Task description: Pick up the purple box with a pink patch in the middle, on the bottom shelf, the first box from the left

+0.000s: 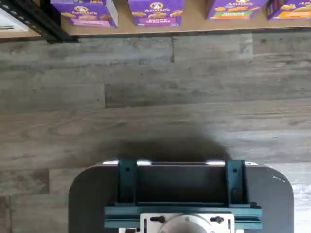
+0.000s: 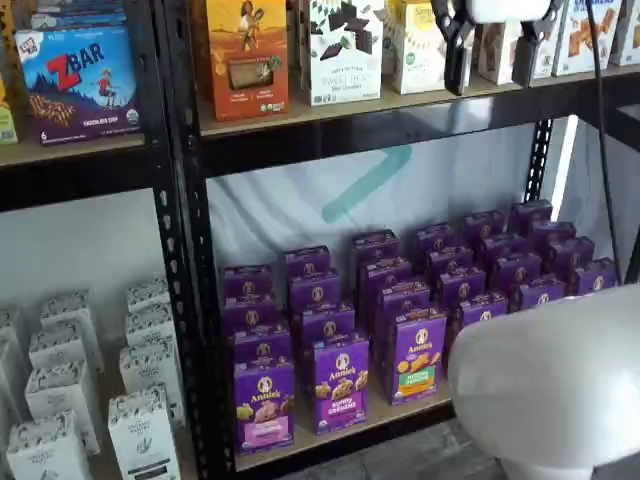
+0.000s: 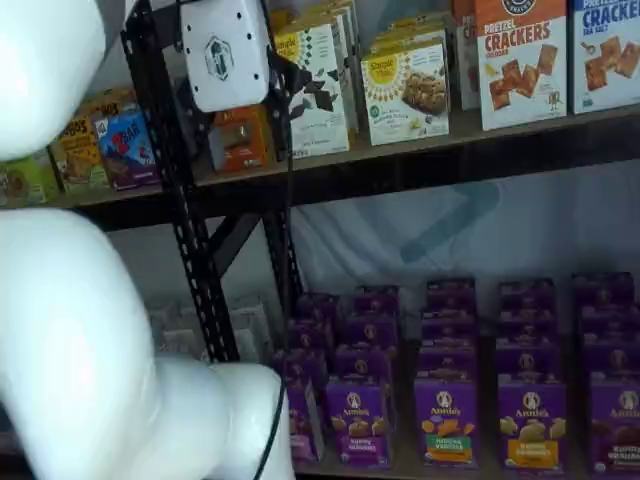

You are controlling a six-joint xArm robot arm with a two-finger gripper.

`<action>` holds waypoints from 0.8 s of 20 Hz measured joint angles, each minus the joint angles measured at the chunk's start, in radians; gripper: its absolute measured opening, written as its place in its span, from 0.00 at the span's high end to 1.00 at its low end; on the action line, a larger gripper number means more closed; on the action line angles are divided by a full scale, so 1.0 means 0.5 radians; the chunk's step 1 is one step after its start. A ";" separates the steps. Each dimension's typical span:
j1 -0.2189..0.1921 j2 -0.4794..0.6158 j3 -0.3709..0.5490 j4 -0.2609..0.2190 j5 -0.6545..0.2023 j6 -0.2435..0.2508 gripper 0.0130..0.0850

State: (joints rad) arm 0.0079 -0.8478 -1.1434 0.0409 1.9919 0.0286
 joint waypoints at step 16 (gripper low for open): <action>-0.038 -0.047 0.116 0.050 -0.133 -0.025 0.00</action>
State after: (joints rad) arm -0.0113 -0.8711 -1.0853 0.0661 1.9255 0.0163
